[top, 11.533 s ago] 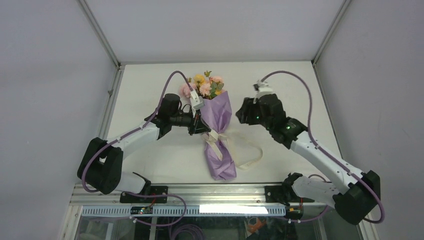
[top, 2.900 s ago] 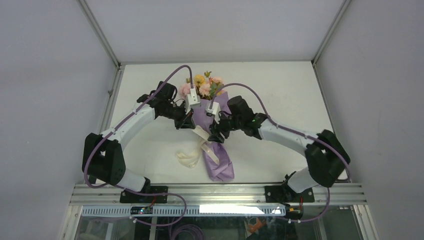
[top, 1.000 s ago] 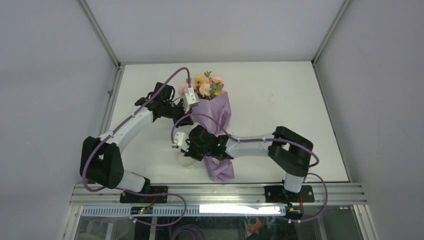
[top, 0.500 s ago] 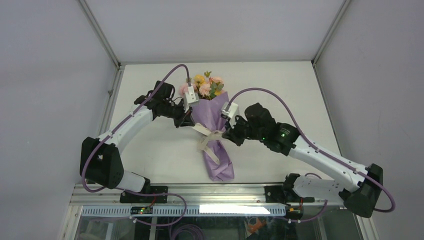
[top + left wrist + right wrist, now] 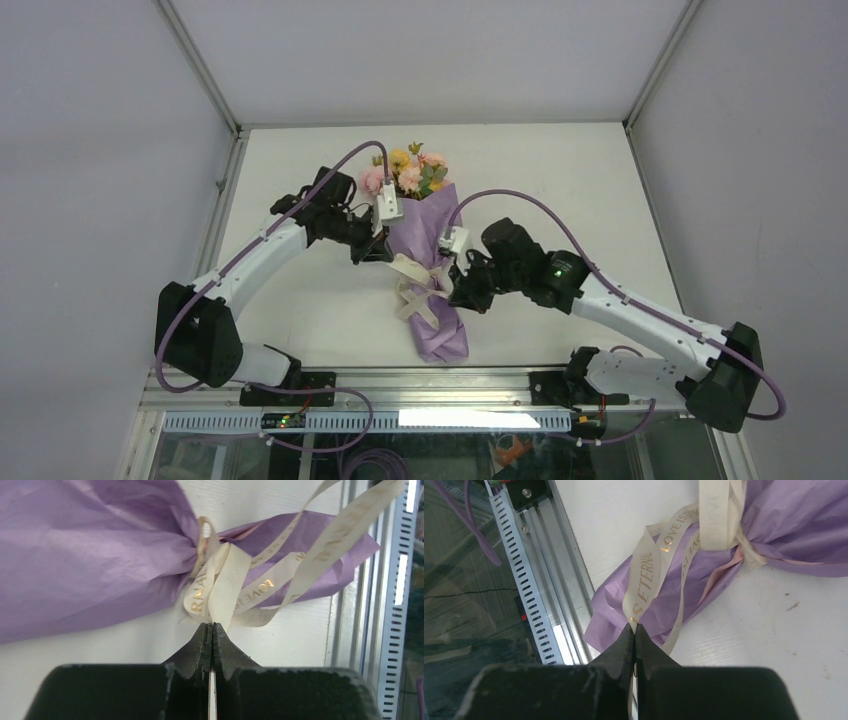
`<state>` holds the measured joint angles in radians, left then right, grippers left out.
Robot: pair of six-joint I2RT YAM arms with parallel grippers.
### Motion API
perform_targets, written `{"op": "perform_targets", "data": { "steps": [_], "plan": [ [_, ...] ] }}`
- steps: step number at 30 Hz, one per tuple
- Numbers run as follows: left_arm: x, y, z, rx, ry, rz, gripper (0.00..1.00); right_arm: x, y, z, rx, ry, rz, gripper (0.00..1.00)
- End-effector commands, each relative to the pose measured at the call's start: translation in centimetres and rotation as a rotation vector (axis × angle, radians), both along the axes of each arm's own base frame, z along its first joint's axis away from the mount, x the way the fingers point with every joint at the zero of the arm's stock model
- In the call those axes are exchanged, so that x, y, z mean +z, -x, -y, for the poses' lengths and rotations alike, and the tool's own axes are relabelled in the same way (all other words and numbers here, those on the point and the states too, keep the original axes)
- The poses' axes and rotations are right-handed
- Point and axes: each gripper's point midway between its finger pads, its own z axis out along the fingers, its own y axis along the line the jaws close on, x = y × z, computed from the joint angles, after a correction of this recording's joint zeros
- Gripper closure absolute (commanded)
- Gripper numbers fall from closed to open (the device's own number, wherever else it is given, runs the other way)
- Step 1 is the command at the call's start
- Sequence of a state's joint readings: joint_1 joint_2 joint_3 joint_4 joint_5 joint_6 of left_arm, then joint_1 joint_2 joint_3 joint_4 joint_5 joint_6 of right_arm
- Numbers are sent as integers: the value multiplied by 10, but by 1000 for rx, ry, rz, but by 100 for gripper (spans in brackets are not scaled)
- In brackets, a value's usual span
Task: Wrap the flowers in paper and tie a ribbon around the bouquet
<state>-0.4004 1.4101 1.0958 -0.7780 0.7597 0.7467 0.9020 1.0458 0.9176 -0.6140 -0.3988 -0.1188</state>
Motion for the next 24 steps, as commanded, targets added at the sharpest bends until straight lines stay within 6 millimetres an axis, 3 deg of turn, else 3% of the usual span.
{"op": "perform_targets", "data": {
  "steps": [1,4,9,10,15,17,22,24],
  "plan": [
    [6,33,11,-165,24,68,100,-31,-7,-27,-77,-7,-2,100],
    [-7,39,4,-214,-22,85,100,-51,-15,-34,-128,16,-30,100],
    [-45,38,-24,-350,-192,198,100,-71,-23,-36,-152,86,-83,100],
    [-48,37,-27,-369,-210,217,95,-71,-26,-36,-163,85,-95,100],
    [-49,38,-35,-472,-248,291,49,-68,-39,-29,-221,100,-180,100],
    [-39,41,-32,-490,-222,306,43,-68,-39,-30,-227,117,-222,100],
    [27,66,3,-497,9,345,42,-68,-39,-41,-247,128,-335,100],
    [35,80,19,-469,32,317,41,-68,-40,-42,-269,135,-359,100]
  ]
}}
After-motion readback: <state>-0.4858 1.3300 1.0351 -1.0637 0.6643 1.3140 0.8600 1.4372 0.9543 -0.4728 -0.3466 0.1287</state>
